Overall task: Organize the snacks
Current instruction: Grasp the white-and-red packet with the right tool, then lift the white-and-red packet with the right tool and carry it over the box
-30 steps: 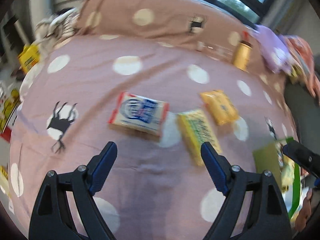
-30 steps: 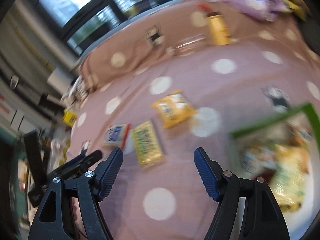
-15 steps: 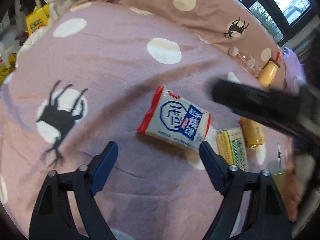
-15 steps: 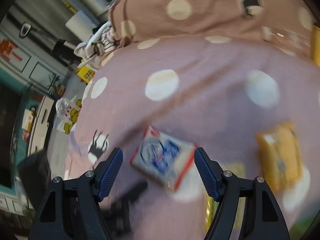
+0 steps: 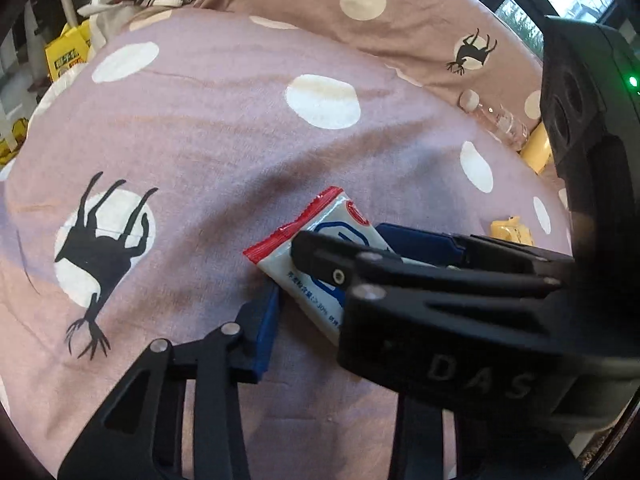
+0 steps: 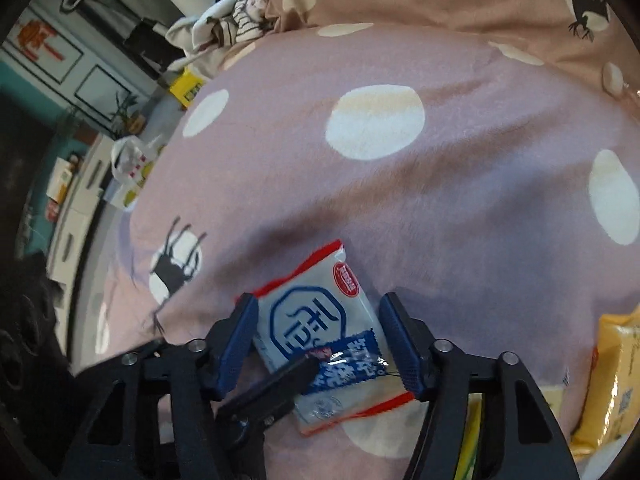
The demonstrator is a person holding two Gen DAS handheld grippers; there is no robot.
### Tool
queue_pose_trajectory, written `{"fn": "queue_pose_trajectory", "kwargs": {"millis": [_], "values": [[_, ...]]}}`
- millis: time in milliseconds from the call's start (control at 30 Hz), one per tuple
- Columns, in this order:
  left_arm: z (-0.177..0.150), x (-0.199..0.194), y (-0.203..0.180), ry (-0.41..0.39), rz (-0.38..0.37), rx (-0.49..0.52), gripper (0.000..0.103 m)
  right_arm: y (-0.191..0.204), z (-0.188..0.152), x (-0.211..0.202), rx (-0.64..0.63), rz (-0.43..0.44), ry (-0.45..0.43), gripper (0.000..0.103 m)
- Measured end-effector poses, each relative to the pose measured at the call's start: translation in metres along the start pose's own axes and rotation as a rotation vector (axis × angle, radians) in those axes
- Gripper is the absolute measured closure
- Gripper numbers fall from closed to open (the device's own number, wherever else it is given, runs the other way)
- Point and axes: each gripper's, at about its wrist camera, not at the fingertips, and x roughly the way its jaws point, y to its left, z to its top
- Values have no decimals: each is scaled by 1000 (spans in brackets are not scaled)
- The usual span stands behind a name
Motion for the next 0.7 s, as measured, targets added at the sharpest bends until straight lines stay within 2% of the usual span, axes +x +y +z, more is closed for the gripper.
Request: {"fn": "queue_pose_trajectory", "kwargs": {"millis": [167, 333, 467, 700], "values": [[-4, -11, -5, -26, 24, 30, 69, -1, -12, -12, 59, 22, -10, 44], [-8, -28, -16, -53, -14, 52, 70, 3, -27, -42, 102, 2, -73, 44], [-19, -47, -30, -57, -58, 81, 70, 15, -46, -70, 123, -57, -122, 44], [-47, -87, -74, -86, -117, 189, 70, 29, -92, -130, 172, -154, -217, 44]]}}
